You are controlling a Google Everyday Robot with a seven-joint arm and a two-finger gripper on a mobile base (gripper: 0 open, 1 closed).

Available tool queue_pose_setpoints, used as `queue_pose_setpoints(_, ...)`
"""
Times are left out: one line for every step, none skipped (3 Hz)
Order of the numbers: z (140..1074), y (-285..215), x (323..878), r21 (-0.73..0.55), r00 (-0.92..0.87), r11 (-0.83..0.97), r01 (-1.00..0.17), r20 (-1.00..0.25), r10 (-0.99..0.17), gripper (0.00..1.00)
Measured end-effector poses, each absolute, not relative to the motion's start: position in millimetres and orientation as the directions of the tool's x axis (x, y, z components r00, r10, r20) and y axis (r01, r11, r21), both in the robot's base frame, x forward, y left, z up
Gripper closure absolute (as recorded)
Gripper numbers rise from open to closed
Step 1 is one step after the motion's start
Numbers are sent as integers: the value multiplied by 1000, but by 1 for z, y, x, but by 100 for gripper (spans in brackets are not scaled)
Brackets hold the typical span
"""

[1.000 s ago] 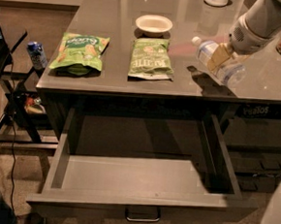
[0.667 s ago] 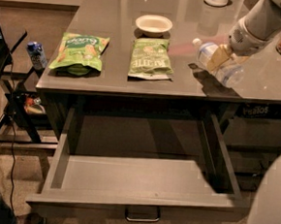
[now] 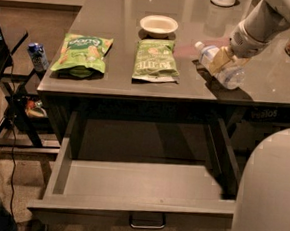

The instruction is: Pick blue plastic bottle from top drawer and place on counter

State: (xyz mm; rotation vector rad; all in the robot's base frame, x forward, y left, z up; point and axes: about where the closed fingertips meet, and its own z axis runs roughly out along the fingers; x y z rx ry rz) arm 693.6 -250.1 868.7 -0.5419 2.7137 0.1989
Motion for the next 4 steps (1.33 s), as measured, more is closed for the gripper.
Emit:
queue_pose_setpoints(863, -244, 699, 70, -864, 915, -398, -365, -348, 100)
queue_pose_setpoints(861, -242, 701, 65, -870, 921, -383, -362, -336, 81)
queue_pose_setpoints(861, -241, 701, 65, -870, 922, -382, -362, -335, 58)
queue_pose_setpoints(861, -241, 701, 65, -870, 922, -382, -362, -335, 34)
